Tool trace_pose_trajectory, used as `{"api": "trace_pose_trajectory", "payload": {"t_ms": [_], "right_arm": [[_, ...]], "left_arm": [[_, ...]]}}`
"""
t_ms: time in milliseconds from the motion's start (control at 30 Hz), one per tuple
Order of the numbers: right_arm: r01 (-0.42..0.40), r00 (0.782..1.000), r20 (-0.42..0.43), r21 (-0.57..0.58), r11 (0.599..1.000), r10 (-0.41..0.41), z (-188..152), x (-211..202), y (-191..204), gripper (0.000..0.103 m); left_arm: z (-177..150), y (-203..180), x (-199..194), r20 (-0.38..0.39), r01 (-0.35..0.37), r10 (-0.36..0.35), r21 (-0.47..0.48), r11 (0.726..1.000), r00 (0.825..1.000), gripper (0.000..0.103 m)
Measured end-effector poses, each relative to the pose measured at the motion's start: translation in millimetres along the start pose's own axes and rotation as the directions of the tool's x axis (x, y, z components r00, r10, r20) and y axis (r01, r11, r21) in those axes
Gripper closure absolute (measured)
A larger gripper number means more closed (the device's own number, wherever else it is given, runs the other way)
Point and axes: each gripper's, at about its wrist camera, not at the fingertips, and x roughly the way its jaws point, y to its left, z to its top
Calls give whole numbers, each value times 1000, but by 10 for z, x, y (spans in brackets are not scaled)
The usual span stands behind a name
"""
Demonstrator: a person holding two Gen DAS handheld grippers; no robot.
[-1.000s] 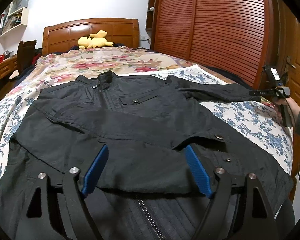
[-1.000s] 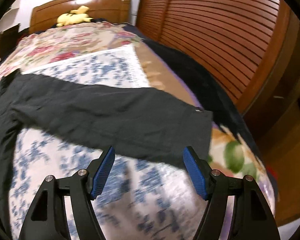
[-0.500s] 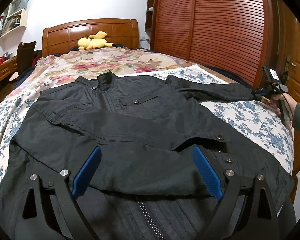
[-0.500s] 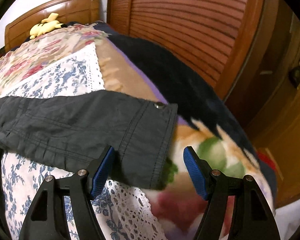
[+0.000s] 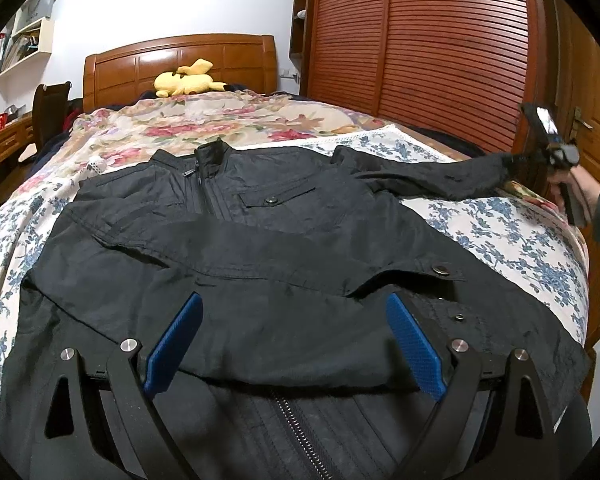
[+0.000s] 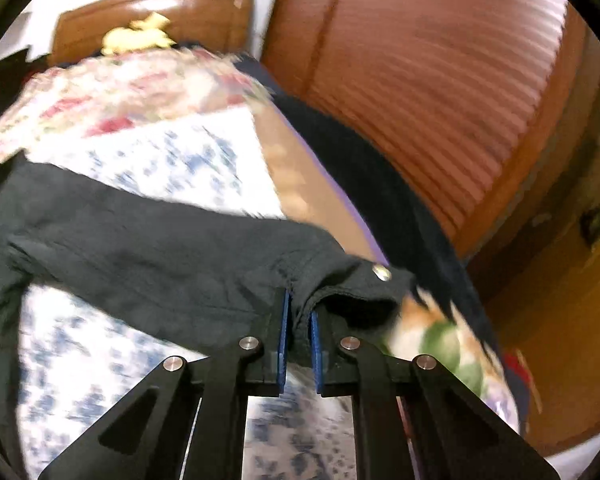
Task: Fold large clothes
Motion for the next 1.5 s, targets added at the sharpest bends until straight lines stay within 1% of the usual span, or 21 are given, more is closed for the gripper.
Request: {"api": "trace_pose_trajectory", "payload": {"t_ms": [100, 133, 233, 400, 533, 600, 667, 767, 833, 900, 933, 967, 1000, 1033, 1067, 1133, 1167, 1233, 1300, 1333, 1500], "right_arm": [[-26, 998, 60, -50, 998, 29, 130, -365, 238, 94], [-38, 996, 73, -61, 997, 42, 108, -519, 294, 95], [-73, 988, 126, -115, 991, 88, 189, -872, 586, 95], [-142, 958, 216, -219, 965, 190, 332, -1443, 1173, 96], [-219, 914, 276, -286, 933, 299, 414, -1933, 1671, 96], [-267, 882, 296, -330, 905, 368, 411, -2182, 1930, 96], [-313, 842, 314, -380, 870, 440, 365, -2447, 2166, 96], [-369, 791, 318, -434, 822, 522, 241, -2746, 2399, 96], [-399, 770, 305, -455, 796, 560, 120, -2888, 2511, 96], [-430, 759, 277, -465, 774, 589, 5, -2925, 2530, 95], [-443, 759, 259, -467, 765, 598, -50, -2941, 2530, 94], [-448, 764, 244, -465, 763, 597, -124, -2952, 2538, 87], [-448, 769, 240, -459, 767, 593, -165, -2945, 2414, 83], [-451, 771, 238, -451, 770, 590, -226, -2946, 2379, 72], [-463, 770, 226, -445, 767, 596, -235, -2914, 2315, 58], [-485, 767, 198, -442, 754, 610, -227, -2913, 2350, 50], [-472, 777, 200, -443, 762, 597, -309, -2922, 2311, 50], [-457, 793, 188, -446, 770, 580, -160, -2960, 2331, 50], [-456, 808, 162, -435, 777, 566, -221, -2953, 2323, 50], [-454, 816, 153, -428, 782, 557, -99, -3002, 2392, 50], [-454, 841, 115, -380, 806, 528, -212, -2913, 2474, 50]], "left_arm": [[5, 7, -62, 9, 0, 0, 7, 1000, 1000, 9], [9, 12, -84, 12, 1, -1, 8, 1000, 1000, 9], [13, 36, -170, 25, 2, -2, 7, 1000, 1000, 9], [-3, 119, -330, 39, -8, 8, 5, 1000, 999, 9], [-35, 229, -484, 54, -20, 20, -10, 1000, 998, 10], [-33, 286, -558, 59, -26, 27, -15, 1000, 998, 10], [-32, 338, -652, 72, -35, 36, -22, 999, 997, 10], [-41, 406, -749, 82, -40, 43, -27, 999, 996, 9], [-64, 434, -796, 85, -55, 56, -23, 998, 995, 9], [-89, 457, -833, 85, -63, 64, -21, 998, 994, 9], [-96, 467, -847, 84, -65, 67, -21, 998, 994, 10], [-106, 473, -864, 85, -67, 69, -19, 998, 994, 9], [-112, 479, -874, 86, -71, 72, -18, 997, 994, 9], [-117, 483, -886, 87, -72, 74, -17, 997, 993, 9], [-119, 486, -899, 88, -73, 74, -17, 997, 993, 9], [-116, 494, -916, 90, -72, 73, -18, 997, 993, 9], [-118, 499, -931, 91, -71, 73, -18, 997, 993, 9], [-116, 496, -947, 94, -68, 69, -18, 998, 993, 9], [-110, 475, -951, 97, -63, 64, -15, 998, 993, 9], [-105, 462, -949, 98, -62, 63, -13, 998, 993, 10], [-112, 372, -918, 92, -47, 47, 3, 999, 995, 9]]}}
